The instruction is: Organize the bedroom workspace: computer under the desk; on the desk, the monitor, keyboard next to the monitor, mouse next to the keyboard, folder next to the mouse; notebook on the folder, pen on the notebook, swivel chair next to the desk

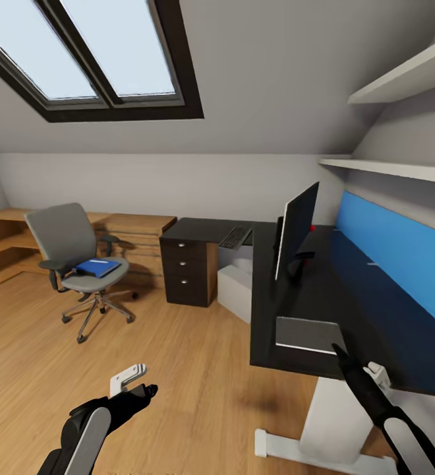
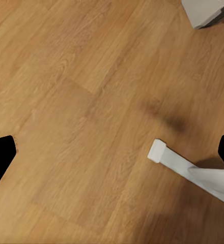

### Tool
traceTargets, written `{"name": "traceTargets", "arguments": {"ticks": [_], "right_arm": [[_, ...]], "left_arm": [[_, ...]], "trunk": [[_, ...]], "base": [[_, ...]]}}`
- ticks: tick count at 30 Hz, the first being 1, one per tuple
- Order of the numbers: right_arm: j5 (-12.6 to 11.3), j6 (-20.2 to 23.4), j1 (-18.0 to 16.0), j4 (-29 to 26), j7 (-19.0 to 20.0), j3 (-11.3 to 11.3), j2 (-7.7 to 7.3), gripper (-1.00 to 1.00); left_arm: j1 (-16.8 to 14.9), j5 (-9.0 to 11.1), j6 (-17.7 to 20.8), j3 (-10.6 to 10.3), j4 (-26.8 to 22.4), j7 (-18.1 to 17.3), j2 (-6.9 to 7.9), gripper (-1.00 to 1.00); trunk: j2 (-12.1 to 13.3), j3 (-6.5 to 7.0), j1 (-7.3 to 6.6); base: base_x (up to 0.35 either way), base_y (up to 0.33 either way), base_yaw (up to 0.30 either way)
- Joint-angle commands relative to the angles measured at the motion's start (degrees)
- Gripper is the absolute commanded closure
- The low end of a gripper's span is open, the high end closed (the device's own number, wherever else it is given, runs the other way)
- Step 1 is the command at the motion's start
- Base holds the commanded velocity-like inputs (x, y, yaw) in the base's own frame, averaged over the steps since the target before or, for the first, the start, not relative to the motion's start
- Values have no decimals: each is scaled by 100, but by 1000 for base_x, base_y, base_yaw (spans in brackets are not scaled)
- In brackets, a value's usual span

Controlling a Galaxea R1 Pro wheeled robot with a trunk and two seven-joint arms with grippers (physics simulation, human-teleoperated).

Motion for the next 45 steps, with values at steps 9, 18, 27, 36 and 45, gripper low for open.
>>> {"name": "traceTargets", "arguments": {"ticks": [9,18,27,36,45], "right_arm": [[-47,90,-2,-160,6,110,18,100],[-29,81,-2,-412,-9,762,13,100],[216,64,-2,-532,4,1238,18,100],[496,48,-2,-595,177,1579,20,100],[499,52,-2,-576,384,1594,20,100]], "left_arm": [[-5,56,10,-9,-4,56,-7,-100],[-5,41,-37,-17,-4,34,-9,-100],[-4,17,-77,-30,105,32,-10,-100],[-4,15,-90,-33,118,31,-17,-100],[-5,15,-91,-36,119,31,-18,-100]], "trunk": [[-2,-64,-1],[-2,-124,-1],[-2,-184,-1],[-2,-204,-1],[-2,-205,-1]], "base": [[0,0,177],[1,9,191],[97,211,193],[132,268,61],[134,272,2]]}}
